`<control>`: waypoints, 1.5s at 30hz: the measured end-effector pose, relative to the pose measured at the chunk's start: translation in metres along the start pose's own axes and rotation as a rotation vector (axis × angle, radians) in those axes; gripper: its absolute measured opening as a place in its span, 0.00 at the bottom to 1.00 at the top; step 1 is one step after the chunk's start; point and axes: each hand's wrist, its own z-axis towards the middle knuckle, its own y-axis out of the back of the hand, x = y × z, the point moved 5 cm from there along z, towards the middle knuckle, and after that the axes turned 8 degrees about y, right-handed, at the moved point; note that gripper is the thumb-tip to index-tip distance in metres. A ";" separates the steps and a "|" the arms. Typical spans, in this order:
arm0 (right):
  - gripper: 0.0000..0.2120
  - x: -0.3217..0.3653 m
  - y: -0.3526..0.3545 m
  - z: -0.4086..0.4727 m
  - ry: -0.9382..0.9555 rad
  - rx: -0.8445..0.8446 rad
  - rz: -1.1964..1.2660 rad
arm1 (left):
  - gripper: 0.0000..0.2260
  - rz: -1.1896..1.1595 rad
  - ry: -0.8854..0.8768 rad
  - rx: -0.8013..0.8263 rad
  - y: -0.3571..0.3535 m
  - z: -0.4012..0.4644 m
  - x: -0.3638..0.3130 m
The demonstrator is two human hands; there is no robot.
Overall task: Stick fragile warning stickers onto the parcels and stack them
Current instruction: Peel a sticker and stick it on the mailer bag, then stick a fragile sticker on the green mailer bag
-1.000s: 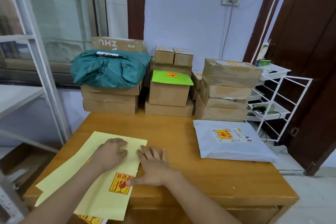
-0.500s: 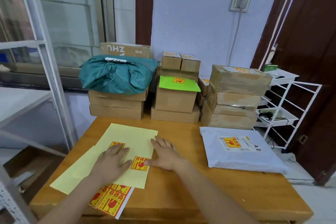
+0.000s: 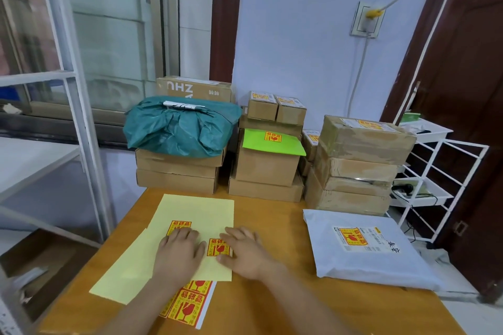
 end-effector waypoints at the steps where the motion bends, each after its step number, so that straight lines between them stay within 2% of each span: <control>1: 0.28 0.000 0.001 0.000 -0.002 0.017 -0.010 | 0.17 -0.006 -0.002 0.000 0.001 0.001 -0.002; 5: 0.25 -0.001 0.021 0.003 0.000 -0.045 0.004 | 0.14 -0.073 -0.022 -0.078 0.015 0.015 -0.004; 13: 0.17 0.007 0.114 0.028 0.002 -0.476 0.211 | 0.10 -0.309 0.006 -0.410 0.103 0.061 -0.013; 17: 0.14 0.014 0.155 0.042 0.016 -0.658 0.378 | 0.12 -0.462 0.053 -0.528 0.143 0.087 -0.003; 21: 0.10 0.012 0.178 0.065 -0.026 -0.754 0.598 | 0.14 -0.493 0.139 -0.641 0.173 0.114 0.013; 25: 0.14 0.010 0.193 0.090 -0.106 -0.800 0.747 | 0.16 -0.429 0.268 -0.738 0.196 0.140 0.027; 27: 0.10 0.009 0.196 0.103 -0.119 -0.795 0.832 | 0.21 -0.365 0.354 -0.700 0.200 0.153 0.031; 29: 0.12 0.009 0.198 0.116 -0.131 -0.779 0.925 | 0.28 -0.314 0.422 -0.592 0.198 0.166 0.035; 32: 0.19 0.006 0.195 0.137 -0.195 -0.723 1.066 | 0.34 -0.274 0.473 -0.471 0.191 0.184 0.042; 35: 0.33 0.008 0.189 0.153 -0.251 -0.651 1.163 | 0.37 -0.331 0.537 -0.363 0.188 0.201 0.048; 38: 0.37 0.006 0.186 0.163 -0.306 -0.604 1.226 | 0.37 -0.556 0.560 -0.266 0.186 0.212 0.052; 41: 0.35 0.005 0.187 0.169 -0.312 -0.568 1.273 | 0.39 -0.829 0.595 -0.169 0.180 0.228 0.059; 45: 0.30 0.011 0.184 0.176 -0.280 -0.545 1.469 | 0.38 -1.083 0.665 -0.135 0.176 0.242 0.068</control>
